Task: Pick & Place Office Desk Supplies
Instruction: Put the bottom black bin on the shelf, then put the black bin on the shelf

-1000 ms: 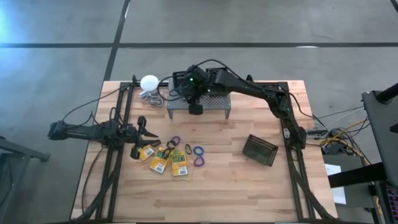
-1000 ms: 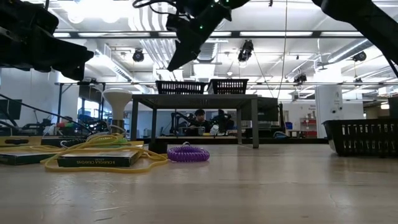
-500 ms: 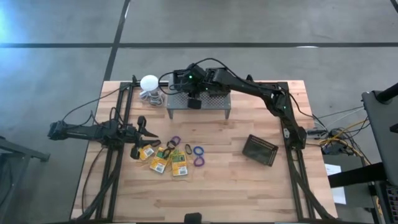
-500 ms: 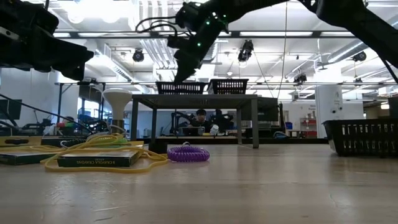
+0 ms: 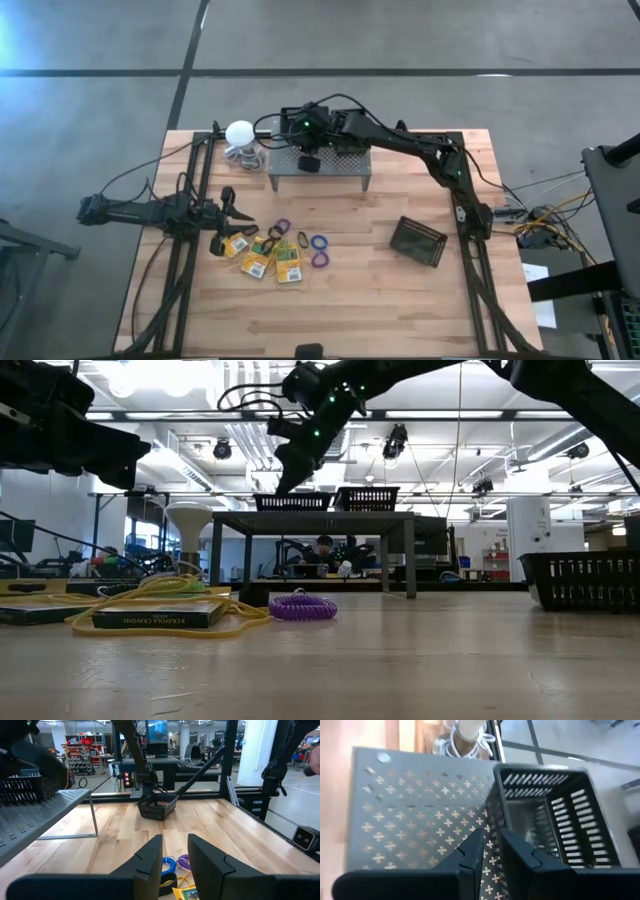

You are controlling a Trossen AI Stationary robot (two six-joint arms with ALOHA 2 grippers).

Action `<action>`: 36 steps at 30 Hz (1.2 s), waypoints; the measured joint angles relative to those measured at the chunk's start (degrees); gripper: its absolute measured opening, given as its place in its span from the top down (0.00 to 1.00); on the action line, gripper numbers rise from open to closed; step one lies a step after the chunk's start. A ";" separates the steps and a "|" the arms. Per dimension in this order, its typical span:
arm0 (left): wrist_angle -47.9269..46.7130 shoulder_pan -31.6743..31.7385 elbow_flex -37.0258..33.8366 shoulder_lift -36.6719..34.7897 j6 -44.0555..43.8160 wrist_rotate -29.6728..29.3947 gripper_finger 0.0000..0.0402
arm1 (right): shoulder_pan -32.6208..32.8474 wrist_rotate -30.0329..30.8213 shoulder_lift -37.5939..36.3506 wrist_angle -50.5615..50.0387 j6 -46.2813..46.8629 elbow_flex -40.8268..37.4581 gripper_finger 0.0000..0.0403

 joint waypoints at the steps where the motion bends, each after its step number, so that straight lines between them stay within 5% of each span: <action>1: 0.00 -0.01 0.01 0.00 -0.01 0.01 0.76 | 0.52 -0.02 -0.50 0.02 0.14 0.00 0.86; 12: 0.00 0.00 0.00 0.00 -0.01 0.00 0.76 | 12.97 -0.61 -9.97 -16.90 6.00 -0.81 0.86; 19: 0.00 -0.01 0.00 0.00 0.00 0.00 0.76 | 19.89 -2.20 -16.36 -35.68 25.80 -7.65 0.85; 31: 0.00 0.00 0.00 0.03 -0.01 0.01 0.76 | 32.22 -10.41 -36.01 -37.86 57.27 -42.21 0.54; 36: 0.00 0.00 -0.01 0.02 0.01 0.01 0.76 | 39.17 -13.64 -42.43 -28.98 61.71 -57.06 0.45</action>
